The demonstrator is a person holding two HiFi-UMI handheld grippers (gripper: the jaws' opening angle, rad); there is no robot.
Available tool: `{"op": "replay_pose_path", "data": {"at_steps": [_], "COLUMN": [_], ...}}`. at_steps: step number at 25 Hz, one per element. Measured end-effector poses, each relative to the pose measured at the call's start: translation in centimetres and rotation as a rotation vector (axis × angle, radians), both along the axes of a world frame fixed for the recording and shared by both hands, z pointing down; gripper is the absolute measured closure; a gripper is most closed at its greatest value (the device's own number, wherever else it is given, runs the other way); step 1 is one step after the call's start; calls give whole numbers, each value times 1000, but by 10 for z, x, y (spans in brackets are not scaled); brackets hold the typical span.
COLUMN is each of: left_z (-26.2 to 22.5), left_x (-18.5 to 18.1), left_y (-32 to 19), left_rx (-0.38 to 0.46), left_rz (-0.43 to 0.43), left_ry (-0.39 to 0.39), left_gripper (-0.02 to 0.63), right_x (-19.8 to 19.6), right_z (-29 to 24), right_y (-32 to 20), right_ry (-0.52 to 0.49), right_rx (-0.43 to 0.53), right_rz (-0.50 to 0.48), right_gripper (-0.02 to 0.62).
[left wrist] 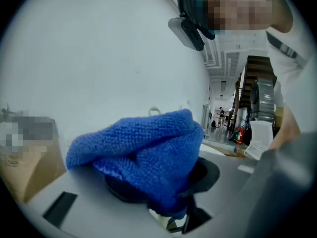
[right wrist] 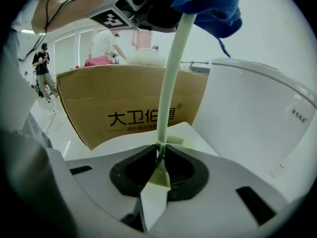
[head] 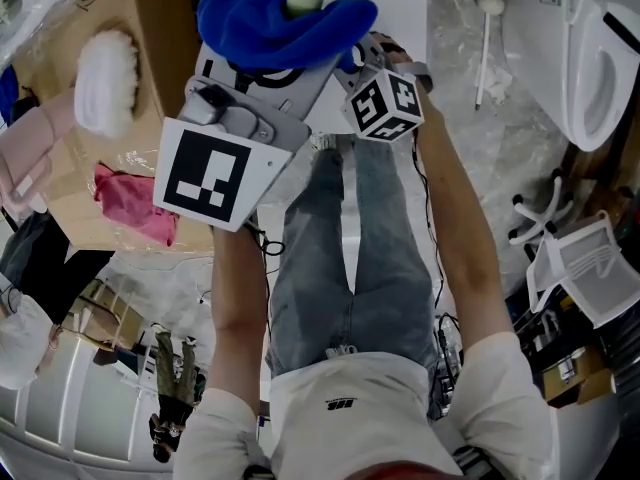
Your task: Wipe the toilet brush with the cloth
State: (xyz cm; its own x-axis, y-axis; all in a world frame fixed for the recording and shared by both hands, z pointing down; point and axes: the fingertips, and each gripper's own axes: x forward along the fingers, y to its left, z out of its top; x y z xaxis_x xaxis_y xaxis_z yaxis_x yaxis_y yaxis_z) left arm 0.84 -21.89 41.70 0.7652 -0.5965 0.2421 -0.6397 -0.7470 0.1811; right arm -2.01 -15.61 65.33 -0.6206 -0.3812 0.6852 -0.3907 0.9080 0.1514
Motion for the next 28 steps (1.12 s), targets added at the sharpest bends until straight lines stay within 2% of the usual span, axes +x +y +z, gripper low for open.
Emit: {"op": "replay_pose_path", "data": {"at_steps": [12, 21, 28], "left_z": [10, 57, 91], "left_x": [1, -4, -6], "left_y": [7, 20, 29], "left_rx": [26, -12, -35], "left_rz": [-19, -35, -44], "left_ry": [-57, -87, -98], "left_gripper": [451, 494, 502], "right_x": [1, 1, 0], "right_z": [-1, -1, -4], "right_y": [1, 0, 2], "right_ry": [-18, -44, -61], "right_rx": [-5, 0, 8], "right_rz": [8, 15, 20], "right_gripper": [543, 541, 541]}}
